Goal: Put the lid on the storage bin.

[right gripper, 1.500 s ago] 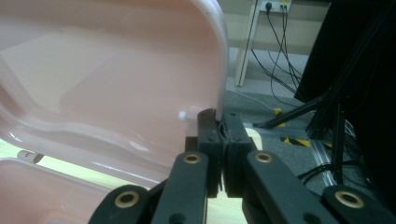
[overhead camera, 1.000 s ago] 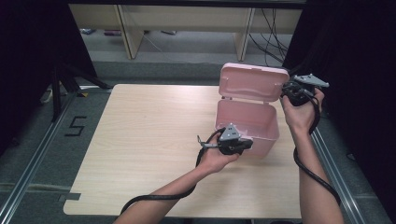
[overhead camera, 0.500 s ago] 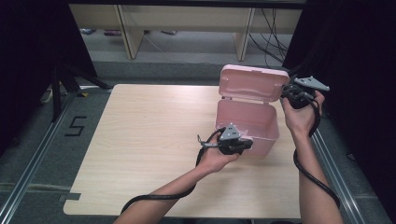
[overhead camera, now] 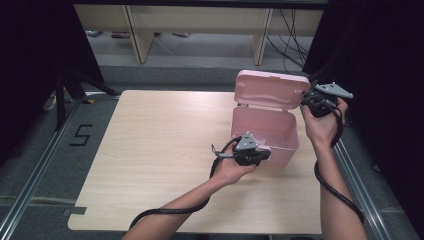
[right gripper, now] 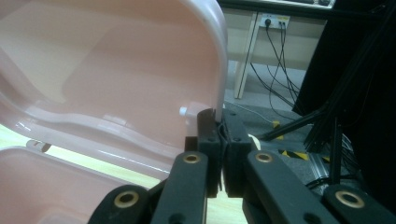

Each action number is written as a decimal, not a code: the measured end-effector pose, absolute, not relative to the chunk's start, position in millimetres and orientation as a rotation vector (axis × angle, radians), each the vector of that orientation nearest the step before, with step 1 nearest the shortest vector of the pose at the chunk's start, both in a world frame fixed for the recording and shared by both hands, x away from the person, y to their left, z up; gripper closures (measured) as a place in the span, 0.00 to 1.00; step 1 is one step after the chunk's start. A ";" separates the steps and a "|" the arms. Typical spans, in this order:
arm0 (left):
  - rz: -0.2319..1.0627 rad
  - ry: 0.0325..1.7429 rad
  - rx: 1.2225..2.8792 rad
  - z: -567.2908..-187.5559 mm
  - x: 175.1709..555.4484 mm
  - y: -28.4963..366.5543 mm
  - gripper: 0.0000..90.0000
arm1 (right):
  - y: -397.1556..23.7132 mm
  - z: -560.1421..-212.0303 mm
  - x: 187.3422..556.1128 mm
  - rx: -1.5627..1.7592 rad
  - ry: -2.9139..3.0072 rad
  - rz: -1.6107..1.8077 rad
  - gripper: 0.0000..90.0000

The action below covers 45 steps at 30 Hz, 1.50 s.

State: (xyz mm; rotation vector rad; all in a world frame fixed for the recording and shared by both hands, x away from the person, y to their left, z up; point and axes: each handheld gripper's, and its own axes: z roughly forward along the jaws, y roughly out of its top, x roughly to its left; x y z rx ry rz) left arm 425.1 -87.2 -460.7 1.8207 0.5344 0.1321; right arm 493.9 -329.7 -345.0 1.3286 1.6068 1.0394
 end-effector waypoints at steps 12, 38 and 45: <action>0.130 0.541 1.812 -461.1 425.0 -87.7 1.00 | -327.3 -349.1 487.2 1.310 1.585 1.045 0.99; 0.132 0.540 1.806 -461.9 424.4 -87.4 1.00 | -323.7 -356.8 471.8 1.288 1.575 1.026 0.99; 0.135 0.537 1.811 -461.9 424.6 -87.1 1.00 | -323.7 -360.7 468.6 1.273 1.564 1.034 0.99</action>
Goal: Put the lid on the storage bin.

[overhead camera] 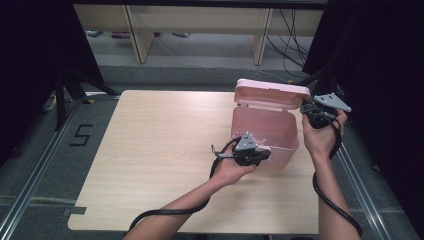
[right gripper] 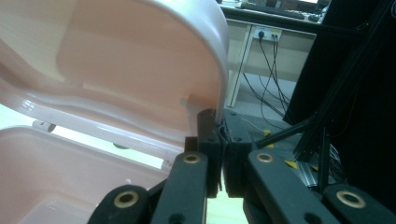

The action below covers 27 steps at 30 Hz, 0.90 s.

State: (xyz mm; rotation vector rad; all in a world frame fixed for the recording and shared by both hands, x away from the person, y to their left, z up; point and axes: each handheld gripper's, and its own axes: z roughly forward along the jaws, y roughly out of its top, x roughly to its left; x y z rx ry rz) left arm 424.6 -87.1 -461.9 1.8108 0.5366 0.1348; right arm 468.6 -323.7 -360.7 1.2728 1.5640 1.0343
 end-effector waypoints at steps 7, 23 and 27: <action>0.138 0.535 1.813 -462.0 424.4 -86.8 1.00 | -324.0 -364.2 463.9 1.251 1.559 1.029 0.99; 0.157 0.541 1.808 -461.8 421.8 -87.4 1.00 | -320.7 -374.3 449.1 1.279 1.538 1.039 0.98; 0.158 0.542 1.805 -462.0 421.5 -87.5 1.00 | -322.1 -375.8 447.8 1.269 1.540 1.049 0.98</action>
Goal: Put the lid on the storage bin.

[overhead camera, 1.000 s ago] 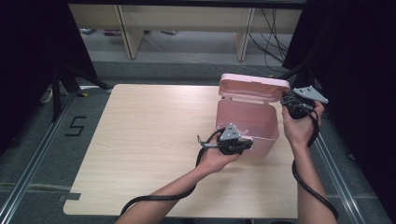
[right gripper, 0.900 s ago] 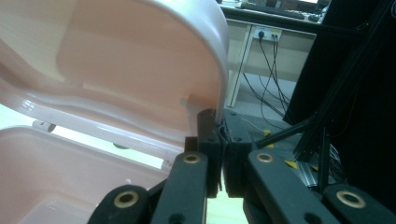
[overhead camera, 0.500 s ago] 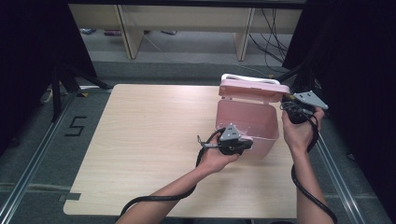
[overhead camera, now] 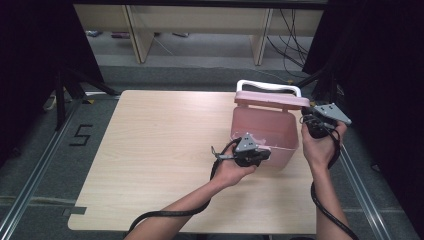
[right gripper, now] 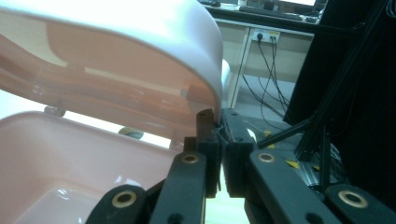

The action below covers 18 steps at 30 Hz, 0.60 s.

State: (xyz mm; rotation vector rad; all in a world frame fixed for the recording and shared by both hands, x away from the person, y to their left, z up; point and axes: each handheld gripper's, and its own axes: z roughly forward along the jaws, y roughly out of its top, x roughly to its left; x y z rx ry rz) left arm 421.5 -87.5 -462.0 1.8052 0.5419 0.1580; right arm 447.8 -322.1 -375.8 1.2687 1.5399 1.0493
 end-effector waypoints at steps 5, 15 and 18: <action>0.138 0.536 1.783 -459.1 420.1 -86.0 1.00 | -322.5 -378.0 446.9 1.262 1.536 1.046 0.98; 0.209 0.607 1.653 -425.1 428.9 -59.1 1.00 | -321.3 -381.4 442.1 1.268 1.550 1.039 0.97; 0.229 0.632 1.607 -417.6 434.8 -50.6 1.00 | -321.0 -383.1 440.2 1.266 1.544 1.029 0.97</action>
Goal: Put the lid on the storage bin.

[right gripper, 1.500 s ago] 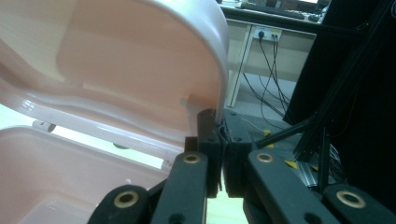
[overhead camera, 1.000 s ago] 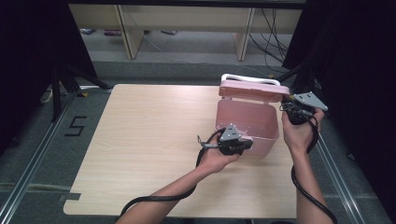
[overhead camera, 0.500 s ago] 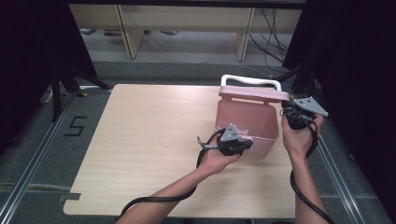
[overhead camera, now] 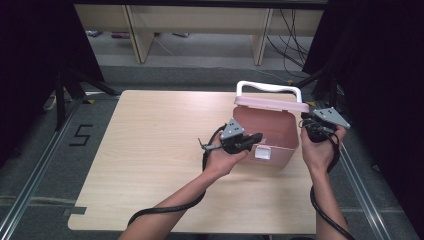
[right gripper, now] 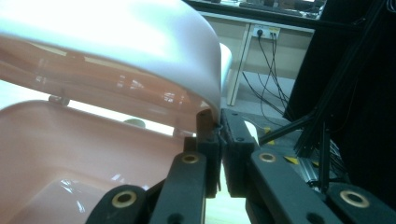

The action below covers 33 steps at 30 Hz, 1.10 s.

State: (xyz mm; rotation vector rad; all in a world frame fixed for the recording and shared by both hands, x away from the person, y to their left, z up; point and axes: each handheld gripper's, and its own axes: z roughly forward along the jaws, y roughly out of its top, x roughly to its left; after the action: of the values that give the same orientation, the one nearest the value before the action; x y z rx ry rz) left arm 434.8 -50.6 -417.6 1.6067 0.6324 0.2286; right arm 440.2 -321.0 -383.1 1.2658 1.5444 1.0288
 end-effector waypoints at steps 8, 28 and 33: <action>0.285 0.688 1.539 -398.8 446.0 -36.4 1.00 | -320.2 -385.7 436.5 1.275 1.556 1.038 0.97; 0.323 0.696 1.540 -395.3 450.1 -33.3 1.00 | -325.8 -399.3 419.6 1.353 1.576 1.067 0.85; 0.325 0.695 1.556 -398.3 448.0 -33.2 1.00 | -324.7 -403.4 401.3 1.388 1.592 1.091 1.00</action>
State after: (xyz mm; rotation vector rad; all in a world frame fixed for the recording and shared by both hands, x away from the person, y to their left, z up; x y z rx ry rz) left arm 448.0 -33.2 -398.3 1.5561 0.6953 0.3246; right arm 401.3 -324.7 -403.4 1.3878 1.5925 1.0911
